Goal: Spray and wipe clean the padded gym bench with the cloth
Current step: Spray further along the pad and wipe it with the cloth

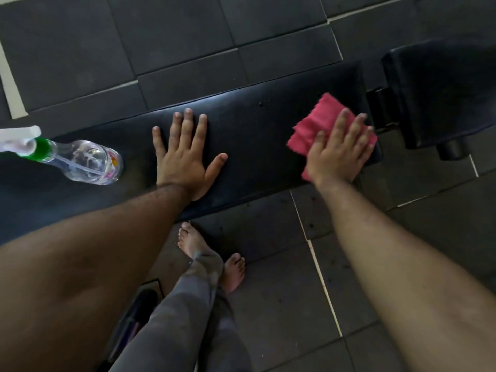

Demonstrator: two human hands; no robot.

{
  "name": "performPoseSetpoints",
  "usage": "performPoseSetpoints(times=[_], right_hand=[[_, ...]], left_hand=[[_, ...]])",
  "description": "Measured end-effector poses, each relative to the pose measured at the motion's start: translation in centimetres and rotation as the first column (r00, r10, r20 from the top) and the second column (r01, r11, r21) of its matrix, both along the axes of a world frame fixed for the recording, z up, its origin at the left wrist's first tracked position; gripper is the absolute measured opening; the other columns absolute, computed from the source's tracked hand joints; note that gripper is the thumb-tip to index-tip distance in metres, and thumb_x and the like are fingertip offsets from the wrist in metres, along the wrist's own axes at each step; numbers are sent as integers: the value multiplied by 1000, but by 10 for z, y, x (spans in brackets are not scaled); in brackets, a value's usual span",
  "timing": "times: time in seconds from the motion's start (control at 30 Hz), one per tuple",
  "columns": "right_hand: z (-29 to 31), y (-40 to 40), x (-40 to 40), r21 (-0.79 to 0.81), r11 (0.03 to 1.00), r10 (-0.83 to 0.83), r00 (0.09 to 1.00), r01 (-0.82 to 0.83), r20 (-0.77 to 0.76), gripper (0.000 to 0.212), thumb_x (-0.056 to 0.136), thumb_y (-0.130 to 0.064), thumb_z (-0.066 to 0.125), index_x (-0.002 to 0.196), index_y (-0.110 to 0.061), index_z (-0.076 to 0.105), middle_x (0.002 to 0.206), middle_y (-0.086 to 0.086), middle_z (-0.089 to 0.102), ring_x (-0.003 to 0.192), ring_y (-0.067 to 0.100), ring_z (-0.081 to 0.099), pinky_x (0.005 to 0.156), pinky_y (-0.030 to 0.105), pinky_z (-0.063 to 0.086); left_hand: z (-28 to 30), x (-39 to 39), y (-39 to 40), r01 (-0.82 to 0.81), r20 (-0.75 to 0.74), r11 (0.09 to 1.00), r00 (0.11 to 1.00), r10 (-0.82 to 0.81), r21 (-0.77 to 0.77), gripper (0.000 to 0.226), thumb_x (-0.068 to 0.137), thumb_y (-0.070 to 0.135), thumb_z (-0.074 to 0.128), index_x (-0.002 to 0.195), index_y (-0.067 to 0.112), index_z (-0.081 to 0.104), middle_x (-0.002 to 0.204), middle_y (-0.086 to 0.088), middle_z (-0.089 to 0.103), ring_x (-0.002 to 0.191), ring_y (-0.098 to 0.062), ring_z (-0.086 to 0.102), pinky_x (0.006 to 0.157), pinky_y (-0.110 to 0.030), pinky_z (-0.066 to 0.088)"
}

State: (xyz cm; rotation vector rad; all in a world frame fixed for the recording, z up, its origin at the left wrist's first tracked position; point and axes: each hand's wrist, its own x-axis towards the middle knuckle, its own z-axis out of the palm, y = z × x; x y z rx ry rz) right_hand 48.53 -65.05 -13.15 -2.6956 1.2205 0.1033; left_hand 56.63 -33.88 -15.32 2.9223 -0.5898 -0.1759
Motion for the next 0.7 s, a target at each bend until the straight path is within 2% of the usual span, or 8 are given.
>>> performPoseSetpoints(times=[0.1,0.2,0.37,0.43,0.53,0.6,0.7], right_hand=[[1,-48,17,41,988,-149,989,150,-14,77,100,-57,23,172,-31,12,181,8,6,165,40,8,131,59,7],[5,-22,21,44,970,-239,971,238,11,76,101,-56,25,172,-31,14,181,8,7,165,42,8,131,62,6],[6,94,-25,119,989,-95,994,88,59,75,107,-52,37,172,-26,11,181,13,1,165,44,-1,130,62,4],[3,112,-39,150,988,-47,998,40,40,76,108,-52,38,173,-26,9,181,14,-2,165,44,-3,130,61,3],[0,61,-22,96,995,-33,999,31,18,71,109,-53,36,172,-30,12,181,11,1,165,42,-1,130,61,2],[2,-1,13,48,989,-143,990,143,-6,68,109,-52,32,172,-32,12,181,8,4,166,40,2,130,61,3],[6,-75,79,167,946,-265,959,279,-99,68,107,-55,21,171,-39,4,181,3,5,165,39,9,129,62,6]], left_hand=[[0,0,0,1,7,1000,1000,-1,4,94,102,83,22,176,26,9,185,-7,3,171,-28,-1,132,-71,-2],[3,0,-1,2,-3,1000,1000,-2,3,94,102,83,21,176,26,8,185,-7,3,171,-29,-1,132,-71,0],[1,0,0,-2,-2,1000,1000,2,-7,94,102,82,25,176,27,7,185,-7,3,171,-29,-2,132,-71,0],[-2,0,2,-3,9,1000,1000,4,-16,94,102,82,26,176,27,8,185,-7,4,171,-29,-1,132,-71,0],[-6,0,3,-4,30,999,1000,5,-35,94,102,82,28,176,27,10,185,-7,6,171,-29,1,132,-71,0],[-7,-2,2,-6,40,999,999,7,-44,94,102,82,29,176,26,11,185,-7,7,171,-29,3,132,-71,1],[-9,0,2,-4,44,999,999,6,-42,95,101,83,25,176,26,11,185,-8,7,171,-30,4,132,-71,2]])
